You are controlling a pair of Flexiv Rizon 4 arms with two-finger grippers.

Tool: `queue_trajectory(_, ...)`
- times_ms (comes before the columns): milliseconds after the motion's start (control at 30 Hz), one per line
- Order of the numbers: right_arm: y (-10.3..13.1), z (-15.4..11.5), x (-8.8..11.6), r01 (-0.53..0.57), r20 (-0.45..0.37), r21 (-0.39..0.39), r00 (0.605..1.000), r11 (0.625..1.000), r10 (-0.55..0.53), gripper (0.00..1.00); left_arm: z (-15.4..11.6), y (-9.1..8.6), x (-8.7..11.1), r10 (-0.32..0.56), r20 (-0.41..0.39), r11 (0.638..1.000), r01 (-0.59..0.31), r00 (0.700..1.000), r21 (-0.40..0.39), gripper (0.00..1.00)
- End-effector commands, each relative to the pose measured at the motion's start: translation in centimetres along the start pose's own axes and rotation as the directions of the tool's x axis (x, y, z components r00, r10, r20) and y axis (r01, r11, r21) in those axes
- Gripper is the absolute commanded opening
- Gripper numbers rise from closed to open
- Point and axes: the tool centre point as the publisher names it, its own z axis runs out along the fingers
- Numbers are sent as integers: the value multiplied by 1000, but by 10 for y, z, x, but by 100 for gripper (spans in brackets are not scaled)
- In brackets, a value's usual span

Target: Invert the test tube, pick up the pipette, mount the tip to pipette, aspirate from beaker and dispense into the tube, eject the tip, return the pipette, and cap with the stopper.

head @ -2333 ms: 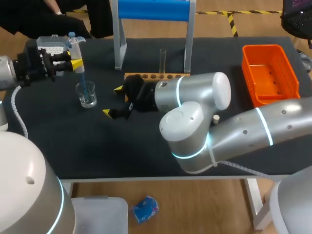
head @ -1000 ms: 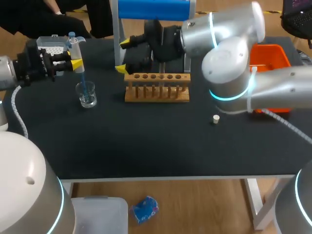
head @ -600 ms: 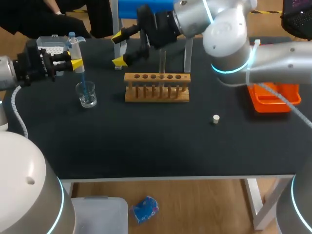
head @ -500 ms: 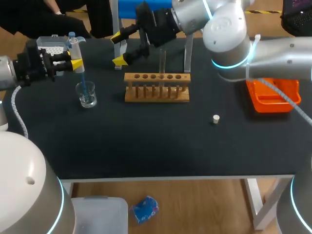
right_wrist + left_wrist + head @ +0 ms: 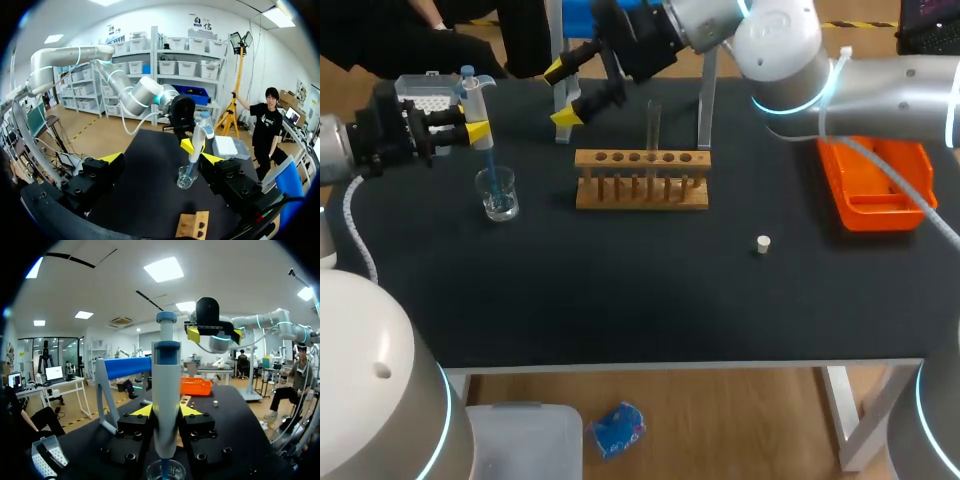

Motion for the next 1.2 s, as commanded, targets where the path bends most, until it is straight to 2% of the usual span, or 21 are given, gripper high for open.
queue_trajectory(33,11,6,-13,13,-18,5,1000,1000,-13,100,0,0,0,2,3,1000,-2,1000,0,0)
queue_trajectory(200,21,11,-22,20,-34,4,999,1000,-20,100,0,0,0,2,3,1000,-2,1000,0,0)
queue_trajectory(333,38,15,-31,47,-56,-32,997,998,-49,100,0,0,0,2,3,1000,-2,1000,0,0)
queue_trajectory(967,38,15,-31,47,-56,-32,997,998,-49,100,0,0,0,2,3,1000,-2,1000,0,0)
queue_trajectory(1100,47,24,-40,74,-61,-92,995,993,-80,100,0,0,0,2,3,1000,-2,1000,0,0)
queue_trajectory(1133,49,26,-41,79,-61,-92,995,993,-85,94,0,0,0,2,3,1000,-2,1000,0,0)
queue_trajectory(1167,51,30,-43,89,-57,-107,994,990,-95,43,0,0,0,2,3,1000,-2,1000,0,0)
queue_trajectory(1200,53,33,-44,91,-62,-123,993,988,-99,27,0,0,0,2,3,1000,-2,1000,0,0)
